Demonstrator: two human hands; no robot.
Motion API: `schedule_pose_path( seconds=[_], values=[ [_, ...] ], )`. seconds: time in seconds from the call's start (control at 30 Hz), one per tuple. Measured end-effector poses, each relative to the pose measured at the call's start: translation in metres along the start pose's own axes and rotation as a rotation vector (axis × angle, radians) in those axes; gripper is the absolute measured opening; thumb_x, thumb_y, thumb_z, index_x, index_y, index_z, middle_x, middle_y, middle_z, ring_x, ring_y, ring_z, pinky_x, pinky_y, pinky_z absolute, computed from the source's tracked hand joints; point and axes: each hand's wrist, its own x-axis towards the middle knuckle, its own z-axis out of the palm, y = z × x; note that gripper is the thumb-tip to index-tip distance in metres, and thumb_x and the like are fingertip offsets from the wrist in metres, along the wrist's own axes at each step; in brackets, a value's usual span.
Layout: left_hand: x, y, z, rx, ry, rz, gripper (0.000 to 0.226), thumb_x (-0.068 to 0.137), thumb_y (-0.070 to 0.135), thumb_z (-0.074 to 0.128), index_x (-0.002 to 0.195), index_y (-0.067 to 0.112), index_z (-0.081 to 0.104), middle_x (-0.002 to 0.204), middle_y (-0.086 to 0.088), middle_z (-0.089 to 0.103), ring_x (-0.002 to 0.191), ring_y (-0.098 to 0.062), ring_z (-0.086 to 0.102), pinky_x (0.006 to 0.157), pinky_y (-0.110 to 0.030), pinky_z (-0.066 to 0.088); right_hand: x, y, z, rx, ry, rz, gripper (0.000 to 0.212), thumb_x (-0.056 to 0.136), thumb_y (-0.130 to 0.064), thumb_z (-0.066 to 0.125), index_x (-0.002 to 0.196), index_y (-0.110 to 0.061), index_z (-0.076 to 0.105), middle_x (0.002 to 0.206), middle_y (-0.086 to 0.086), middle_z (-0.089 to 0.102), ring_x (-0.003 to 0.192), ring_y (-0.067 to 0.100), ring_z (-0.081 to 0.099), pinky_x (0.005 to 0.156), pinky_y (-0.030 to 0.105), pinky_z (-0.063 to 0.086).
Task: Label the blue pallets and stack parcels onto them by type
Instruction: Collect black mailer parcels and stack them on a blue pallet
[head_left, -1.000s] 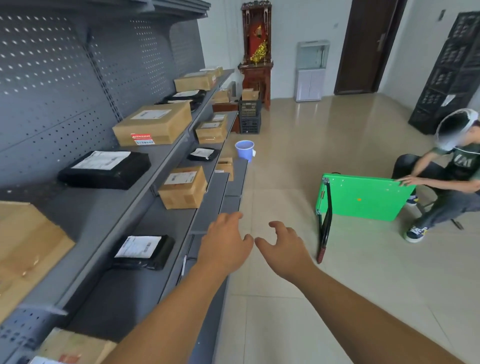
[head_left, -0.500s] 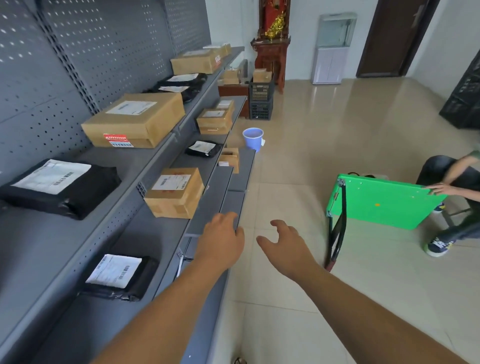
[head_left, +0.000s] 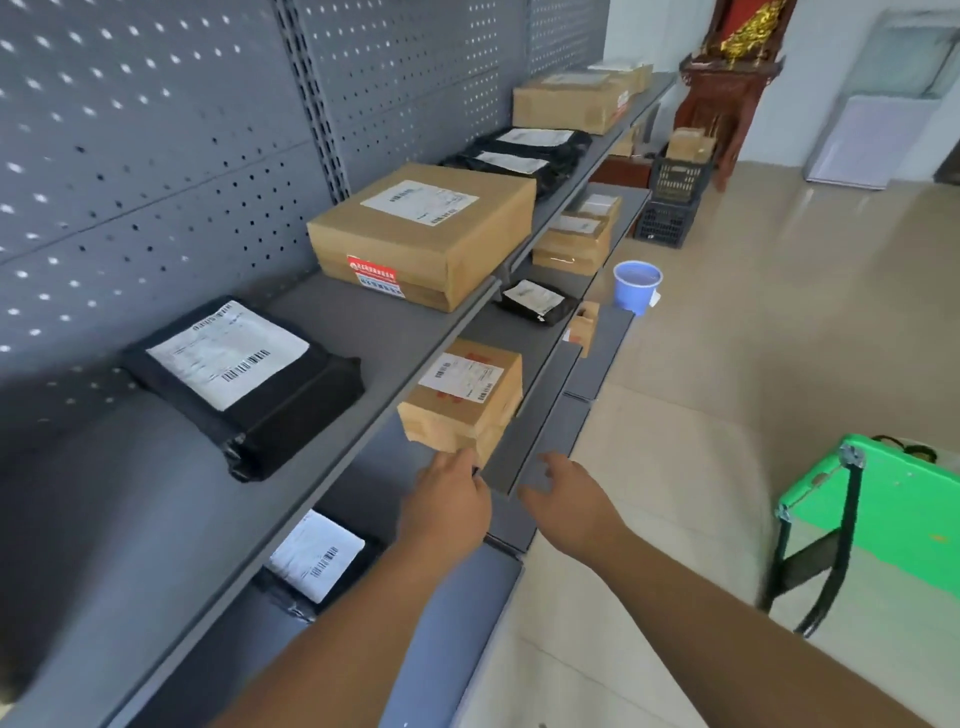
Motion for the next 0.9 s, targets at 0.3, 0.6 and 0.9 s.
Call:
schedule_pose_path(
  seconds=[0.3, 0.6, 0.9],
  values=[
    [0.015, -0.064, 0.003, -0.067, 0.116, -0.393, 0.041, 0.102, 0.027, 0.043, 0.141, 0.021, 0.050, 0.143, -0.006, 0.050, 0.129, -0.033, 0.050, 0.102, -0.045, 0.046, 0.082, -0.052, 0.057, -0.163, -0.327, -0.279, 0.052, 0.095, -0.039, 0.055, 0.142, -0.021, 0.044, 0.132, 0.008, 0.057, 0.112, 0.030, 0.060, 0.089, 0.039, 0.050],
    [-0.022, -0.089, 0.028, -0.111, 0.154, -0.828, 0.042, 0.099, 0.035, 0.040, 0.139, 0.027, 0.048, 0.135, -0.007, 0.050, 0.123, -0.033, 0.050, 0.094, -0.046, 0.046, 0.109, -0.066, 0.113, -0.285, -0.610, -0.447, 0.059, 0.097, -0.041, 0.055, 0.148, -0.017, 0.042, 0.142, 0.009, 0.056, 0.120, 0.030, 0.060, 0.089, 0.031, 0.046],
    [-0.057, -0.124, 0.054, -0.405, 0.438, -1.118, 0.041, 0.099, 0.035, 0.043, 0.139, 0.025, 0.047, 0.134, -0.007, 0.049, 0.119, -0.031, 0.050, 0.098, -0.048, 0.049, 0.111, -0.064, 0.170, -0.323, -0.729, -0.390, 0.062, 0.094, -0.045, 0.053, 0.147, -0.015, 0.042, 0.120, 0.008, 0.066, 0.107, 0.030, 0.061, 0.080, 0.034, 0.049]
  ],
)
